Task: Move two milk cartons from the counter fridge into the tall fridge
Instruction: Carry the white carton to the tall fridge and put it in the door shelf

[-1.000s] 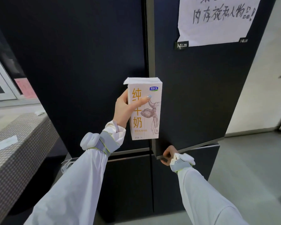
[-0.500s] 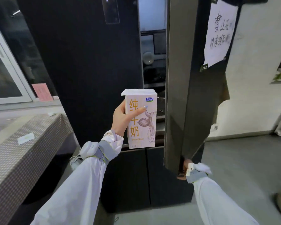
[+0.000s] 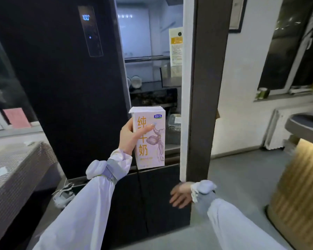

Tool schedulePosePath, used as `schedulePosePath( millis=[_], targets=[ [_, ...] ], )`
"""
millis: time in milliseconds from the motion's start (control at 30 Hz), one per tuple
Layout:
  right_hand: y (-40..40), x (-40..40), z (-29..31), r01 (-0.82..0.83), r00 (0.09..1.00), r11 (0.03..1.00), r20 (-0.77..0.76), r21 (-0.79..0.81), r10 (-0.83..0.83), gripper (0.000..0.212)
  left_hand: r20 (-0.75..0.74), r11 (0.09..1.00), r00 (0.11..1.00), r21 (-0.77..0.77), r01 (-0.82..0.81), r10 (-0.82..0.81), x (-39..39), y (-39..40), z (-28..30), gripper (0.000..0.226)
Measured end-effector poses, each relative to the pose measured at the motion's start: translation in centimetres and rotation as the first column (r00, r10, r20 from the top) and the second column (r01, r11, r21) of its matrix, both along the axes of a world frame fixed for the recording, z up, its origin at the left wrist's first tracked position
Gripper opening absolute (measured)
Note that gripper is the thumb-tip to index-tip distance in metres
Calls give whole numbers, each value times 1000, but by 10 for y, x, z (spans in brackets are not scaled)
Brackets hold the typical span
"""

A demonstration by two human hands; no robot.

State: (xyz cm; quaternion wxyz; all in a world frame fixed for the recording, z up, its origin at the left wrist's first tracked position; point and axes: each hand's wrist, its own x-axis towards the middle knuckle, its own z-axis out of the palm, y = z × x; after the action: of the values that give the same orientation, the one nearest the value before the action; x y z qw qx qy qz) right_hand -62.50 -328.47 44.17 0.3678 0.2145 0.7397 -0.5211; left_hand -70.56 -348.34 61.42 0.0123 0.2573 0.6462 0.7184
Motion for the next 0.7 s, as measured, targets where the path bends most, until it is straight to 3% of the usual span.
schedulePosePath(
  millis=[100,233,433,700],
  targets=[
    [-6,-12,65,47,954,989,-289,-138,-85,23,2,1000,1000,15,-3,3,0,8,12,31],
    [-7,-27,135,63,851,983,-506,-169,-142,38,-28,999,999,24,-26,27,-9,14,31,36],
    [-1,-70,205,74,774,997,-631,6,-54,44,-55,996,997,69,-53,57,-33,19,63,37],
    [-3,-87,295,-63,594,995,-804,-82,-29,47,-125,993,991,113,-30,44,-62,31,104,39]
  ],
)
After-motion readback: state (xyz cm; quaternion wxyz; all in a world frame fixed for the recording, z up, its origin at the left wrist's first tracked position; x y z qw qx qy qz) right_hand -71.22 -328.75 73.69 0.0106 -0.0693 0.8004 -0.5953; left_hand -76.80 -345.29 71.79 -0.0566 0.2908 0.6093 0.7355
